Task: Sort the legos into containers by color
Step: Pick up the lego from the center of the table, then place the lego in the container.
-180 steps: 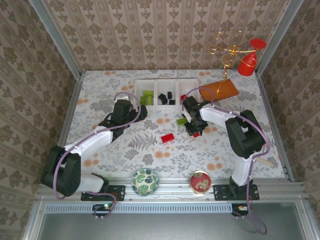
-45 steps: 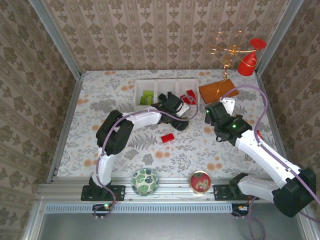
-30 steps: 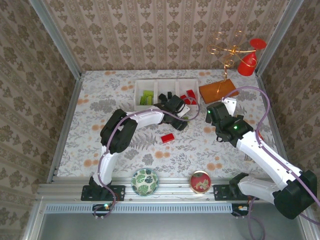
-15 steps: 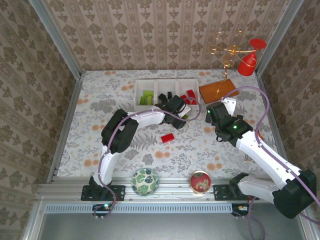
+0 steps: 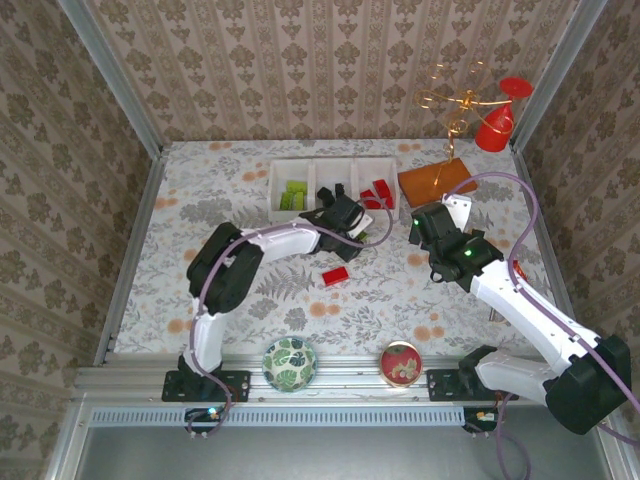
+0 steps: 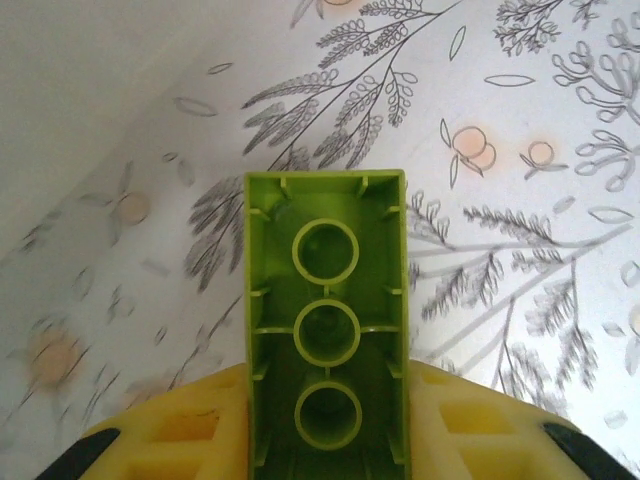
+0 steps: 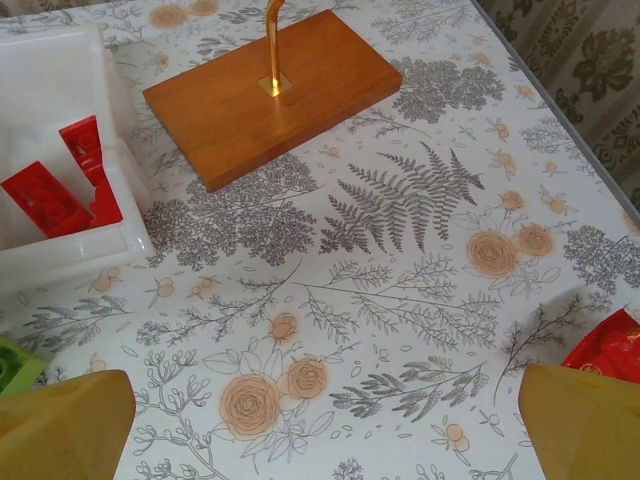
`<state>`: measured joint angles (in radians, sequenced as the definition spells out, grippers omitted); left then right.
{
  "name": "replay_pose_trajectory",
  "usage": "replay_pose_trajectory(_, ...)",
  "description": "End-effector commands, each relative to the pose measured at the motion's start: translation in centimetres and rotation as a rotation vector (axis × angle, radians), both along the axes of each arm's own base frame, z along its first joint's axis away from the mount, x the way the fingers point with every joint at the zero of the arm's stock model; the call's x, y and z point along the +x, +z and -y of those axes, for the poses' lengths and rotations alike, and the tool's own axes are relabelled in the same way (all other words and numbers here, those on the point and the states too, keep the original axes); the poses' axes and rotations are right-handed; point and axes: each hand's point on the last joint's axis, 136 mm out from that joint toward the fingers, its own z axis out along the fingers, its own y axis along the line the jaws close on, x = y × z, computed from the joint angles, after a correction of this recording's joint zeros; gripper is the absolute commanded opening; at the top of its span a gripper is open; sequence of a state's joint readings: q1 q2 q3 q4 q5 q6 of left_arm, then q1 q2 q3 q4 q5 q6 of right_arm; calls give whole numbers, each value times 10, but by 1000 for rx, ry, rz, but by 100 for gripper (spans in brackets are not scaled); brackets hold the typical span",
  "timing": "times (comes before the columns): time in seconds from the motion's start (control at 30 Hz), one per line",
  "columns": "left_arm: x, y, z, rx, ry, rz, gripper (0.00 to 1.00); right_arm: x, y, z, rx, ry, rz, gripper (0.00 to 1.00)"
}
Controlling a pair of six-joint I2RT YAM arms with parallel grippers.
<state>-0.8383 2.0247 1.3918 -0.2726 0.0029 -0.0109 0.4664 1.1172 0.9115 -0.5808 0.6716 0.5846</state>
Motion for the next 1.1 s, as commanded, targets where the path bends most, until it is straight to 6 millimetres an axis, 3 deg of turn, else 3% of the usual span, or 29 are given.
replay_pose_trajectory(0.0,2,51,-6,-88,59,96,25,0,1,1,38,-29,26,100)
replay_pose_trajectory(0.3,-5,106,-61,-123,205,241,25,7,-6,-5,61,-26,7,100)
replay_pose_trajectory(0.5,10,128,-96,-186,313,254,25,15,-10,-13,68,-8,-17,100)
replay_pose_trajectory(0.8,56,119,-143,-190,476,217,25,21,-16,-24,106,31,-20,100)
replay_pose_trajectory(1.07,98,96,-153,-163,546,158,25,24,-25,-37,131,92,-52,100)
